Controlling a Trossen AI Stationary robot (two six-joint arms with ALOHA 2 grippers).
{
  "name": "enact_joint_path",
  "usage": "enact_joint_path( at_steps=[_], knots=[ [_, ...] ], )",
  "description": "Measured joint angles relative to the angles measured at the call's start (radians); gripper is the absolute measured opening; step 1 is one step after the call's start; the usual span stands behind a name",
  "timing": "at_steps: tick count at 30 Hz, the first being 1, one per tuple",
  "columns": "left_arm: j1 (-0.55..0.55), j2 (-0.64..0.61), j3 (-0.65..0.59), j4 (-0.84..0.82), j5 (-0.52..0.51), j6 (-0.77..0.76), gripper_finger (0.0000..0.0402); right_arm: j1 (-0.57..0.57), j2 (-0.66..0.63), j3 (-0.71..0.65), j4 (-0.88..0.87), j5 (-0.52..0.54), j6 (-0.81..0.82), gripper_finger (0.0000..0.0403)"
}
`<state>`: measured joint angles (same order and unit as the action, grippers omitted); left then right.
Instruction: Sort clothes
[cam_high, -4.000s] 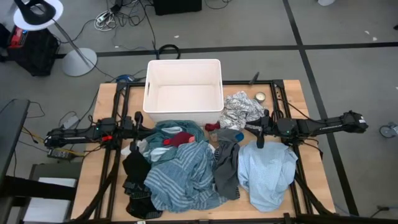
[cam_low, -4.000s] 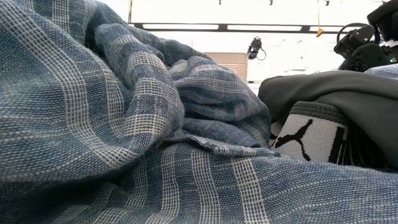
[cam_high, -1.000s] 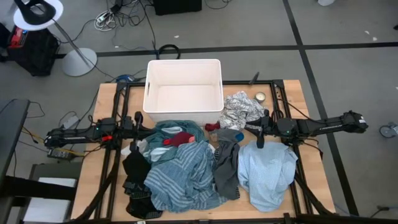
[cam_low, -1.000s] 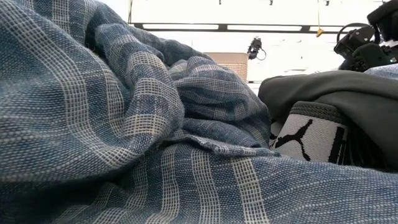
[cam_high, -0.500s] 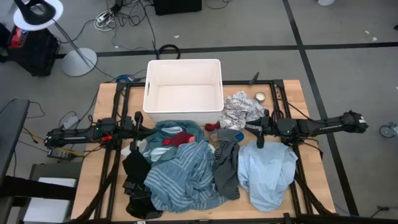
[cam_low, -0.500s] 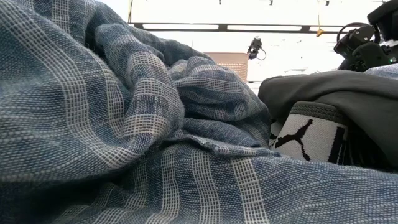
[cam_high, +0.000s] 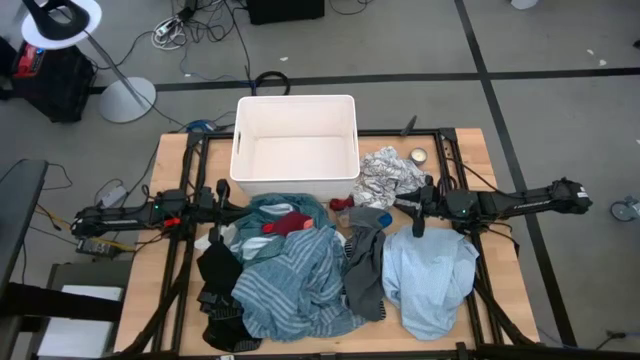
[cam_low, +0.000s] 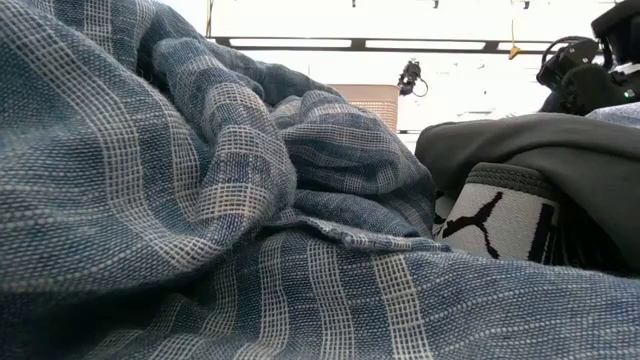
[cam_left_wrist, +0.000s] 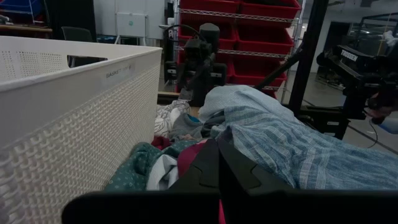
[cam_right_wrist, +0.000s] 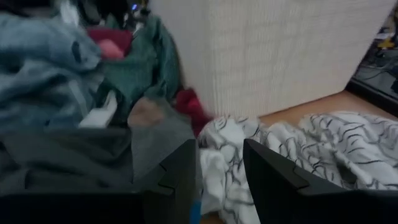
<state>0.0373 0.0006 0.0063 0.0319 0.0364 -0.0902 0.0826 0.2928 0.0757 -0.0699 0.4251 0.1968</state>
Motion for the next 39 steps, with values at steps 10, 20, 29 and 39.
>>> enact_joint_path(
  at_steps=[10,20,29,39],
  knots=[
    [0.000,0.000,0.000,0.000,0.000,0.000,0.0000,0.000,0.095,0.172,-0.115,0.040,-0.035,0.0134],
    [0.000,0.000,0.000,0.000,0.000,0.000,0.0000,-0.001,0.447,0.497,-0.461,0.023,0.048,0.0142],
    [0.000,0.000,0.000,0.000,0.000,0.000,0.0000,-0.038,0.727,0.618,-0.584,-0.109,0.014,0.0156],
    [0.000,0.000,0.000,0.000,0.000,0.000,0.0000,-0.122,0.898,0.618,-0.494,-0.244,-0.056,0.0153]
  ],
)
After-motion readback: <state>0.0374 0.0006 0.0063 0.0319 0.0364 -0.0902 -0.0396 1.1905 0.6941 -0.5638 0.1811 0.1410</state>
